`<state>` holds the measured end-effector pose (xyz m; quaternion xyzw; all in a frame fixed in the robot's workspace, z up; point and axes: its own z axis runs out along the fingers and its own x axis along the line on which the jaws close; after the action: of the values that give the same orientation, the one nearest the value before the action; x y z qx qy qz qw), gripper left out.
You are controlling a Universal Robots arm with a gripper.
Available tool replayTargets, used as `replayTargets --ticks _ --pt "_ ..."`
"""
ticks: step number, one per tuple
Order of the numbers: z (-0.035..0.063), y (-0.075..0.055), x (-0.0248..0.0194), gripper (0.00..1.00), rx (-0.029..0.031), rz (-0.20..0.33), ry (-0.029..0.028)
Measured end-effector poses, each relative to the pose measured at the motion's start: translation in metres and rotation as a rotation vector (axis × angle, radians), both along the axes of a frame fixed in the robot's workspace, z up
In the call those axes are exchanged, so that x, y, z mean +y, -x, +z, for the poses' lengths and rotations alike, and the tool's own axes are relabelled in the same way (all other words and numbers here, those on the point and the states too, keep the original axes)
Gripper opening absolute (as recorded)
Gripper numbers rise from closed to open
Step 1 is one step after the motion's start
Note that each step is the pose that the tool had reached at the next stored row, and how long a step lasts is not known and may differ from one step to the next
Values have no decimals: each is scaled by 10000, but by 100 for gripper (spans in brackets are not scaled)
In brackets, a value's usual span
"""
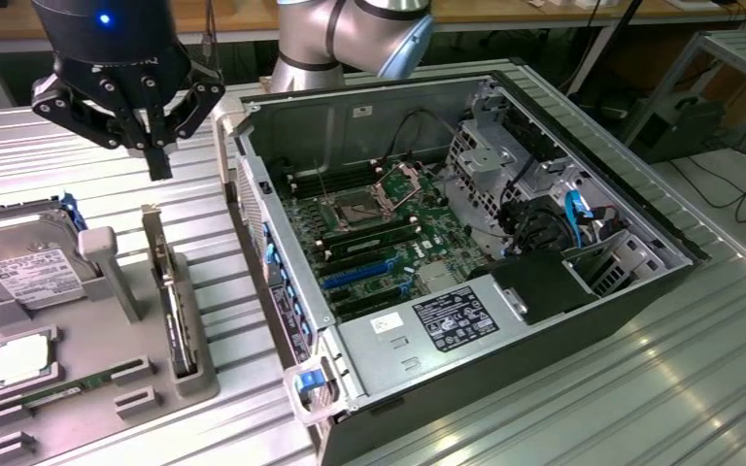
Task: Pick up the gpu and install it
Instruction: 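Reach for the gpu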
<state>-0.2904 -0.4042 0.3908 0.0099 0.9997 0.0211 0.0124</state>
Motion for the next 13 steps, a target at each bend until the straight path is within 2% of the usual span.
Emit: replayTargets --ticks 13 --pt "-18 106 -94 11 7 149 23"
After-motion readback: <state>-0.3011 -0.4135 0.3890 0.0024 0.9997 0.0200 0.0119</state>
